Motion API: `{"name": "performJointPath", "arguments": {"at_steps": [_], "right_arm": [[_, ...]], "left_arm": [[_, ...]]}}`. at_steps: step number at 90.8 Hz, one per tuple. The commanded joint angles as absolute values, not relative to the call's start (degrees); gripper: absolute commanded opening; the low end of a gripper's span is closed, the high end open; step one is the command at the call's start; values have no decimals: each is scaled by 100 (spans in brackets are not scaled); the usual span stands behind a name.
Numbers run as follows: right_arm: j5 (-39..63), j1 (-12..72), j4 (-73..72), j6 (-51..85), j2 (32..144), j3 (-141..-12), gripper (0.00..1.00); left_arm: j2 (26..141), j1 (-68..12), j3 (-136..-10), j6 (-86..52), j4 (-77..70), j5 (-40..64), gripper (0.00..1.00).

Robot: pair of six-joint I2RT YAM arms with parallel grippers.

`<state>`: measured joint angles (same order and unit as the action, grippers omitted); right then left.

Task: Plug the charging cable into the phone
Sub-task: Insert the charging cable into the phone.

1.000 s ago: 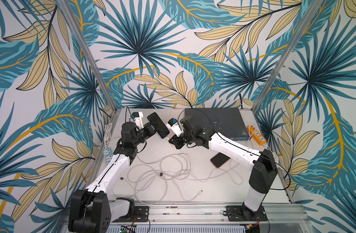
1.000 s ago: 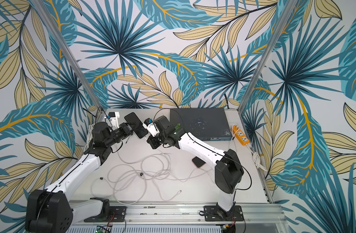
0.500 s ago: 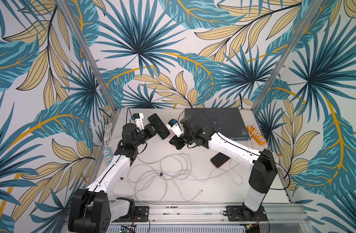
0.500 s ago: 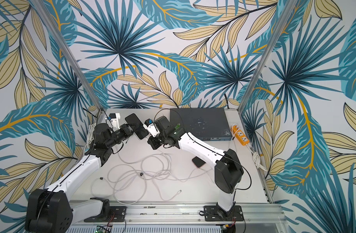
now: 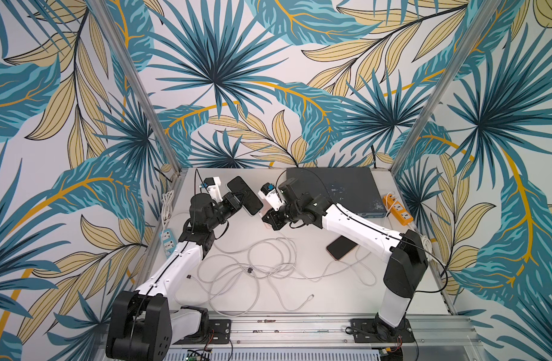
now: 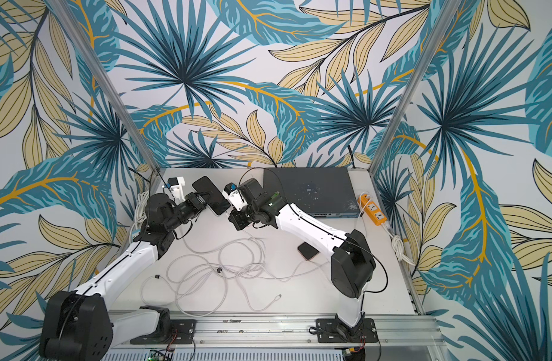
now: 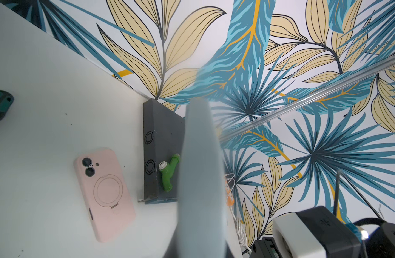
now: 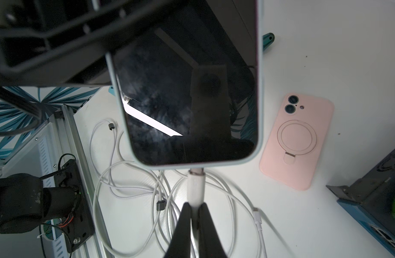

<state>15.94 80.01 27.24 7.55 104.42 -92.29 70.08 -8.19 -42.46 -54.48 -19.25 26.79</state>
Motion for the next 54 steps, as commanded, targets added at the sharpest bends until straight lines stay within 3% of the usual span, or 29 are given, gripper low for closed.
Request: {"name": "performJointPath", "arguments": {"at_steps": [1, 54], "right_arm": [[1738, 7988, 2214, 837, 10494, -9516, 0], [1668, 8031, 2325, 689, 10513, -9536, 0]], "left_arm": [[7079, -966, -4194, -5383, -1902, 2893, 0], [7198, -1063, -4267, -5260, -1826, 3062, 0]]}}
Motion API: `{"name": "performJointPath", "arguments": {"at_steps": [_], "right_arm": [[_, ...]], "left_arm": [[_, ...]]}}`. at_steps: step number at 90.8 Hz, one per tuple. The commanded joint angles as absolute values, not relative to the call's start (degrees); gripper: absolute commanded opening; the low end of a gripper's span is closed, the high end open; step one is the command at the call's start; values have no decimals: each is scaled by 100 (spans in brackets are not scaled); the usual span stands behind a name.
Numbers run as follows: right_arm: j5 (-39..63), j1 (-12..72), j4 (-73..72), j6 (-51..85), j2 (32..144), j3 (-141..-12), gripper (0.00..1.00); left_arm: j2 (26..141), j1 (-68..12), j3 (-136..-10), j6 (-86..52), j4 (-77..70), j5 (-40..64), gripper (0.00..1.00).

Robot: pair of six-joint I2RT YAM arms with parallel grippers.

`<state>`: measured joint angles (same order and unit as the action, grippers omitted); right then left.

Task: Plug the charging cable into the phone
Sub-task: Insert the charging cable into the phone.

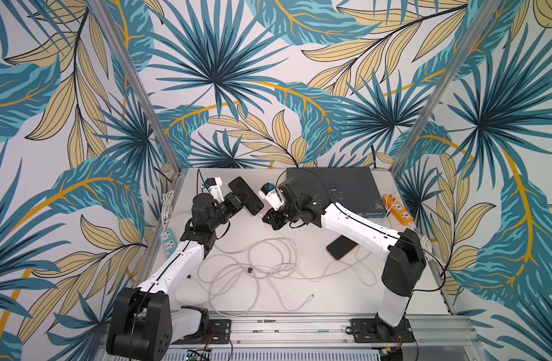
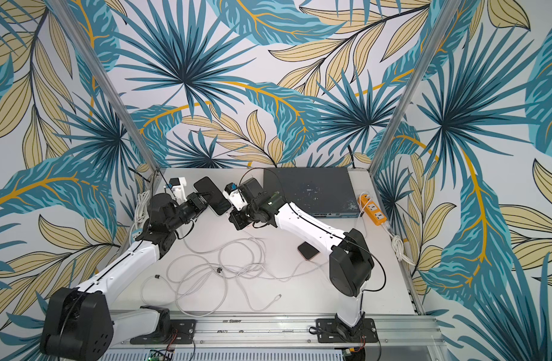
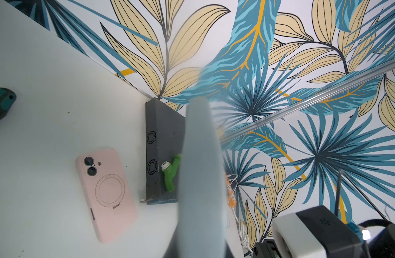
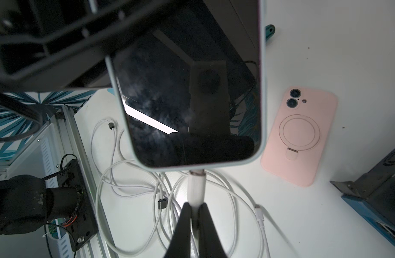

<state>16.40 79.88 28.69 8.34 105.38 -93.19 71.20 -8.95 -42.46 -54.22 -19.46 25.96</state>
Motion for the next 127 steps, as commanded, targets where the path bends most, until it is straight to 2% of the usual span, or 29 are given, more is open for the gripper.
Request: {"name": "performJointPath", "arguments": {"at_steps": [1, 127], "right_arm": [[1656, 8032, 2336, 674, 10504, -9536, 0], [1164, 7881, 1931, 454, 10144, -9483, 0]], "left_arm": [[7198, -1063, -4269, -5253, -1818, 3074, 0], [7458, -1309, -4035, -5207, -1542, 3495, 0]]}}
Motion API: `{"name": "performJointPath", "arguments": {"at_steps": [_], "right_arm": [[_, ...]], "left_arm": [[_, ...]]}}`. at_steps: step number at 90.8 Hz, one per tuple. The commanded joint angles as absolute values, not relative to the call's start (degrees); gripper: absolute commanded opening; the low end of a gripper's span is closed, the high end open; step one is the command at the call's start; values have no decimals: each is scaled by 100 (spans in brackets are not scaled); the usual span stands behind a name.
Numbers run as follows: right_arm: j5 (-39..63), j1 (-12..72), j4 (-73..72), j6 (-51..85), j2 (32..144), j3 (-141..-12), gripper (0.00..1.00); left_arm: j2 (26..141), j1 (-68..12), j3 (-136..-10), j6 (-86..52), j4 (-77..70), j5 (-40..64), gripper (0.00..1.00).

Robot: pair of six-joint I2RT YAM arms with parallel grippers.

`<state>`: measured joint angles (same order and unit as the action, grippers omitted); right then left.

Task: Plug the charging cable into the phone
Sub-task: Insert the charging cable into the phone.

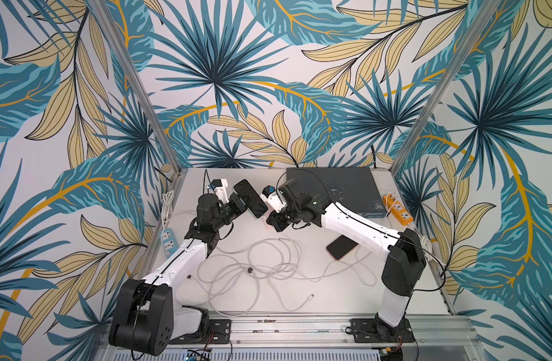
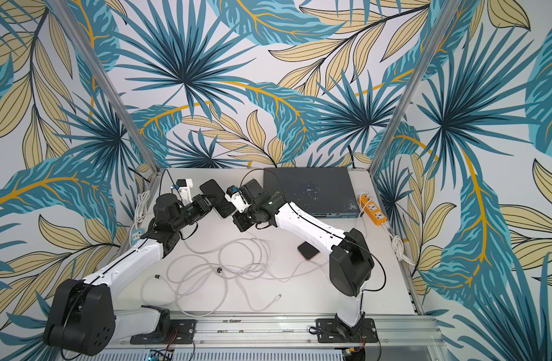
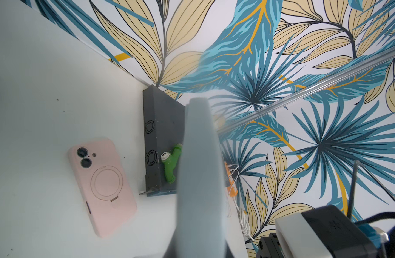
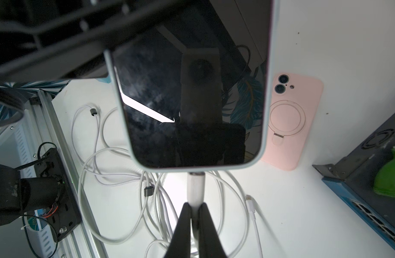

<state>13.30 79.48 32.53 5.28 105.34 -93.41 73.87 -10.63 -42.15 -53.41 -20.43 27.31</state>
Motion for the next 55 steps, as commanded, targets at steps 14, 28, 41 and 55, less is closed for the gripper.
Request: {"name": "performJointPath", "arguments": {"at_steps": [14, 28, 41, 55], "right_arm": [[1151, 7870, 1772, 544, 10147, -9480, 0], [1063, 7871, 1747, 539, 10158, -9540, 0], [1001, 7827, 1643, 542, 10064, -9495, 0], [1050, 7830, 1634, 501, 10124, -9579, 0]], "left_arm": [[7393, -1389, -3990, -5241, -1540, 3346, 0], [7444, -1520, -3982, -5311, -1658, 3286, 0], [7455, -1564, -3930, -5311, -1646, 3250, 0], [7485, -1590, -3907, -5340, -1675, 3267, 0]]}}
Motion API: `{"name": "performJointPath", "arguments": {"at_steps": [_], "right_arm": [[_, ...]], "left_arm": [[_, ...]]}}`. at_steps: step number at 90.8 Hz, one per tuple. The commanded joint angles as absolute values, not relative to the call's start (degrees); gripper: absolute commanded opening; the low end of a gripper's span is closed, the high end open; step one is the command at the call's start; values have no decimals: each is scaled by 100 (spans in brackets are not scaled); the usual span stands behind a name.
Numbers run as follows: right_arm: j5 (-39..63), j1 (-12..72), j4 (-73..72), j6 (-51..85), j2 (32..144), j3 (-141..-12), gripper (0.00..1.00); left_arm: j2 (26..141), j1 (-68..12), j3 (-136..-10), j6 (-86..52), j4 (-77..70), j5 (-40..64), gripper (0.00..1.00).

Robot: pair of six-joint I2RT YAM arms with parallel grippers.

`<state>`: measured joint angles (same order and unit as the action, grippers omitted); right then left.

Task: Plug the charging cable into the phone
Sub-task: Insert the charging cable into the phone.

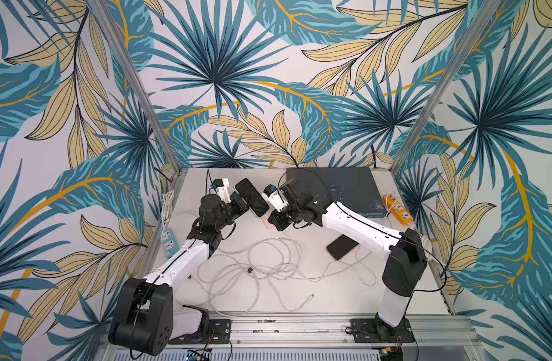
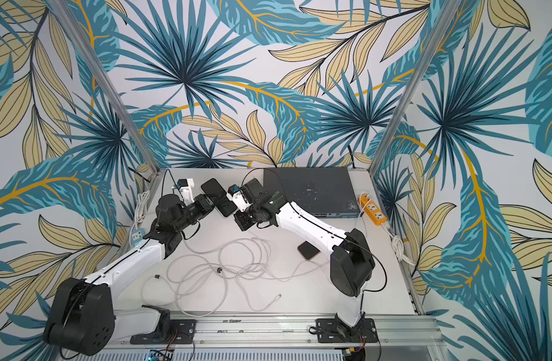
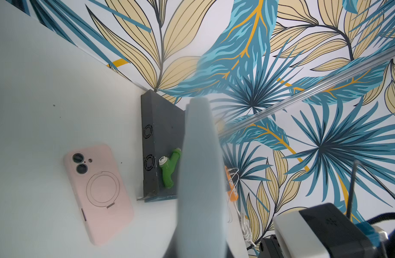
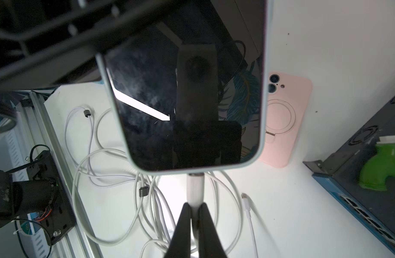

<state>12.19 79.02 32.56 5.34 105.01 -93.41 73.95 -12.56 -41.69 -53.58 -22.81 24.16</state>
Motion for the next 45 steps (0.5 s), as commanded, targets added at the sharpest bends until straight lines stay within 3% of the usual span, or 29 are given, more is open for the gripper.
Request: {"name": "performJointPath", "arguments": {"at_steps": [1, 45], "right_arm": [[1039, 7831, 1635, 488, 10120, -9575, 0], [1211, 7778, 1430, -102, 9895, -9326, 0]], "left_arm": [[7482, -1591, -3914, -5333, -1664, 3273, 0], [7688, -1718, -4140, -5027, -1133, 3576, 0]]}}
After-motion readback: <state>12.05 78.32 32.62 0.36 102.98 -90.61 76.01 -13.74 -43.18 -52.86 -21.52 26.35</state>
